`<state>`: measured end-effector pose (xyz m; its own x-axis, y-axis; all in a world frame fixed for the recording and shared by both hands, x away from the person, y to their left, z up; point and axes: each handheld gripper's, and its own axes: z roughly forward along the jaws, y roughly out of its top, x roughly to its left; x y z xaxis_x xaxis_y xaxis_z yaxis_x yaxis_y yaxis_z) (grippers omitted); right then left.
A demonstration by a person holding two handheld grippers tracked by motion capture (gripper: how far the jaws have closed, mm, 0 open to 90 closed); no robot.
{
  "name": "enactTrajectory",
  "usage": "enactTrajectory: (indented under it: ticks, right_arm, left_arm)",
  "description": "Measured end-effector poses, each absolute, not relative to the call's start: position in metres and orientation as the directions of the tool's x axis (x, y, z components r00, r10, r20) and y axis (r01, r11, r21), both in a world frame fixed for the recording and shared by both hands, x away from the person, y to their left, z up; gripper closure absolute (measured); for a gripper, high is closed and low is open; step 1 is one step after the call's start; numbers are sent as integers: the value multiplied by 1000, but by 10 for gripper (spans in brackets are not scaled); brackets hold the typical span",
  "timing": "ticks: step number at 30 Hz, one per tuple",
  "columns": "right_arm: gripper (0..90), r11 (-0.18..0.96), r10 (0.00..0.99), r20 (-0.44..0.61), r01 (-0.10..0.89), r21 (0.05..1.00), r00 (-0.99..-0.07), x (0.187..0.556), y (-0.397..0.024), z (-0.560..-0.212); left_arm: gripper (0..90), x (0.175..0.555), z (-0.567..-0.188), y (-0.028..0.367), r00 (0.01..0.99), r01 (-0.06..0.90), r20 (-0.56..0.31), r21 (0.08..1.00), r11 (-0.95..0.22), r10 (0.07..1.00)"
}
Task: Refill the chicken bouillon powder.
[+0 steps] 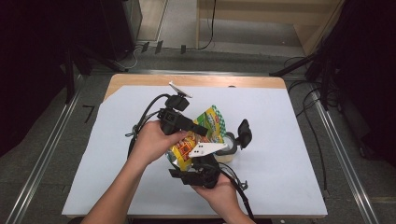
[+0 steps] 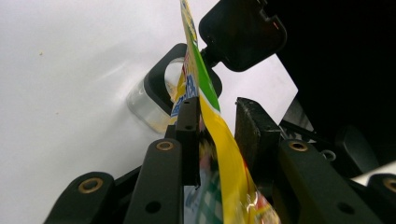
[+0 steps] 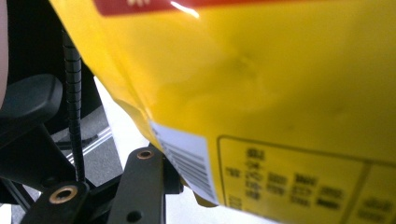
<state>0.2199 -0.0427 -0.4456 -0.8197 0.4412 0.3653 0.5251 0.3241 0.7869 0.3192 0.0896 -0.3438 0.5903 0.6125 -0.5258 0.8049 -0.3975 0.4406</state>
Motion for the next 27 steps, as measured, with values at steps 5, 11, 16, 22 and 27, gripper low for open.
enactTrajectory:
  ticks: [5, 11, 16, 22, 27]
  right_arm:
    - [622, 330, 422, 356, 507, 797, -834, 217, -40, -444]
    - [579, 353, 421, 323, 481, 803, -848, 216, -38, -443]
    - [614, 367, 442, 292, 468, 804, -848, 215, -36, -443]
    - [627, 341, 444, 313, 481, 807, -839, 215, -38, -439]
    - [639, 325, 440, 334, 495, 806, -833, 216, -38, -439]
  left_arm:
    - [753, 318, -343, 88, 594, 802, -511, 439, -405, 621]
    - [768, 317, -342, 86, 600, 796, -504, 455, -399, 622]
    - [773, 317, -342, 84, 603, 793, -503, 465, -394, 620]
    - [767, 317, -341, 84, 603, 792, -509, 473, -385, 615]
    - [744, 317, -340, 84, 607, 789, -509, 481, -383, 611]
